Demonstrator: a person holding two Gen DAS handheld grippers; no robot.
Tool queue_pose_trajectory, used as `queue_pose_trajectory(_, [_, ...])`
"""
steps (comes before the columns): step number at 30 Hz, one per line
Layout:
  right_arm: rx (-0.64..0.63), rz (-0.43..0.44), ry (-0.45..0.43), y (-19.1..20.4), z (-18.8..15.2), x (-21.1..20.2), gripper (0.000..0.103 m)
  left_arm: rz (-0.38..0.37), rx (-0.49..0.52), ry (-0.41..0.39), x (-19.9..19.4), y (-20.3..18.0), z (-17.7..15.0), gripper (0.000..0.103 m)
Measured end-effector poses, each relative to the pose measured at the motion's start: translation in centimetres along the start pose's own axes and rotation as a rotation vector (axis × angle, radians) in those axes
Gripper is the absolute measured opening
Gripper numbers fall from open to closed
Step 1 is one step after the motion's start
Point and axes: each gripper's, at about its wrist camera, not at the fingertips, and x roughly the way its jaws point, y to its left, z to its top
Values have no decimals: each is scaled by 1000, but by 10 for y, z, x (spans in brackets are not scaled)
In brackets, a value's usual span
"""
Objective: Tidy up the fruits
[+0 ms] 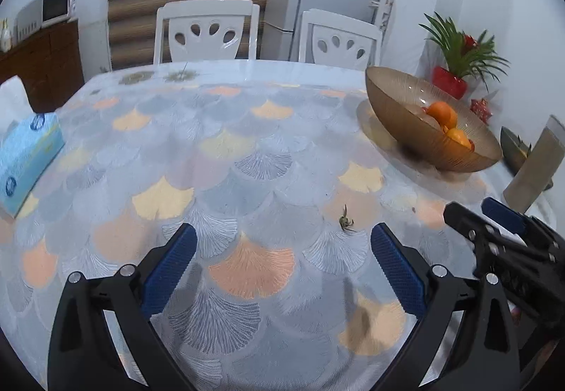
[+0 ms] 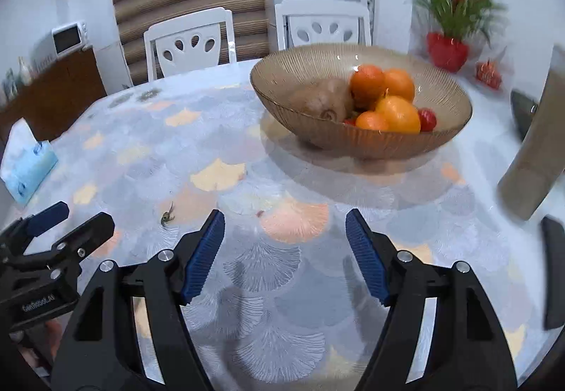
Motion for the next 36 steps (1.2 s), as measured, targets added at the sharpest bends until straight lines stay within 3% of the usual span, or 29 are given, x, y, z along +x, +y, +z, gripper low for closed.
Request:
queue_pose_trajectory(4, [-5,-27,-2,0,-1,1,94,10,-55,28,7,10,1,98])
queue_pose_trajectory(9, [-15,-27,51,2,-1,10,100,12,-67,29,7,11,-2,98])
queue_pose_trajectory(36, [-35,9,97,6,-2,18,100,54,-52,62,13,7,-3,98])
